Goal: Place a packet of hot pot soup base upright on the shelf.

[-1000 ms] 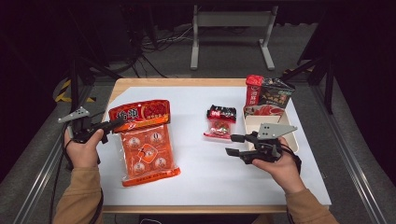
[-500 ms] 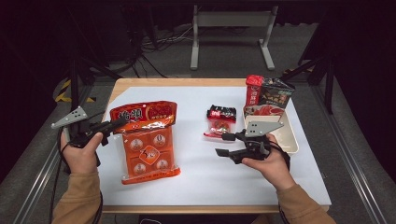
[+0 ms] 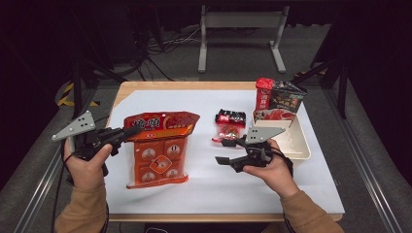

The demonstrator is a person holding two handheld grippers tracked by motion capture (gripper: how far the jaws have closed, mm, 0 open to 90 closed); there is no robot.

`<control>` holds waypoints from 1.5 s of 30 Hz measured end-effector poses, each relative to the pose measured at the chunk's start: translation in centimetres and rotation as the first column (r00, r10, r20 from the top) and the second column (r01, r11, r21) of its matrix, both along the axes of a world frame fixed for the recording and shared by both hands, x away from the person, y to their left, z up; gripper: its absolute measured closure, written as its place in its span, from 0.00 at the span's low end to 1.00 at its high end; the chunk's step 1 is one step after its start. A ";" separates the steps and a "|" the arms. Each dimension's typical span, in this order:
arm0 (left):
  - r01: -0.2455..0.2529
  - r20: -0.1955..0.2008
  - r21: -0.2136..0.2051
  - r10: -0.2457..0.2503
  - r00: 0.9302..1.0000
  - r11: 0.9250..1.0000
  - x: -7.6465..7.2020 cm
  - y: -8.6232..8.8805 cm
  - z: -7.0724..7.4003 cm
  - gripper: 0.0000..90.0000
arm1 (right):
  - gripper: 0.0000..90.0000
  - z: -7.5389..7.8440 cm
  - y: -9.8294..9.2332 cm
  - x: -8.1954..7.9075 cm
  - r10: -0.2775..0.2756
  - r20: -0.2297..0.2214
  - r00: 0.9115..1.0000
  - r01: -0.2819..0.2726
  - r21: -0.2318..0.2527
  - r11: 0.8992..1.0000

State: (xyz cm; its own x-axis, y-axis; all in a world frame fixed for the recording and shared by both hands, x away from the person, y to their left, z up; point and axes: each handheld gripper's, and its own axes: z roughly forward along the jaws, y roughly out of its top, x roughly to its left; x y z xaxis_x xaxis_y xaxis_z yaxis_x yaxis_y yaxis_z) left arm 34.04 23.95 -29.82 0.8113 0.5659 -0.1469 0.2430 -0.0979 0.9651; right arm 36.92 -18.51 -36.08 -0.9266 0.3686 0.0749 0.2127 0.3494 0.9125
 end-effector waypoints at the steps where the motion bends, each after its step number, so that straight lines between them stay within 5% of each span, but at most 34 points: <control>1: 0.012 0.007 0.007 -0.012 1.000 1.000 -0.2 -0.3 0.2 1.00 | 0.41 0.0 0.0 0.0 0.001 0.001 1.000 -0.001 0.000 1.000; 17: 0.097 0.070 0.006 -0.097 0.993 0.995 -1.7 -2.3 1.5 1.00 | 0.41 -0.2 0.1 -0.2 0.025 0.028 0.999 -0.025 0.016 1.000; 33: 0.169 0.135 -0.008 -0.166 0.977 0.986 -2.4 -4.4 2.7 1.00 | 0.32 -0.2 3.2 1.1 0.060 0.152 0.987 -0.062 0.008 0.998; 41: 0.213 0.137 -0.023 -0.208 0.969 0.977 -2.3 -5.3 2.7 1.00 | 0.30 -0.5 4.5 0.7 0.136 0.181 0.974 -0.147 0.046 0.988; 45: 0.229 0.144 -0.030 -0.223 0.964 0.973 -2.4 -5.8 2.7 1.00 | 0.29 -0.7 5.1 0.7 0.219 0.127 0.967 -0.235 0.131 0.963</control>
State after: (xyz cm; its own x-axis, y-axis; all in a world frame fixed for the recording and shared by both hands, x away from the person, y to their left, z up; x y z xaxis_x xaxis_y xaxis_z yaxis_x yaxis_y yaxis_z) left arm 31.64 18.20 -27.11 0.9315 0.3609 -0.0457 0.0835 -0.0900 0.9924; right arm 37.63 -13.40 -36.77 -0.9901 0.1405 0.0039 0.0380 0.2404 0.9699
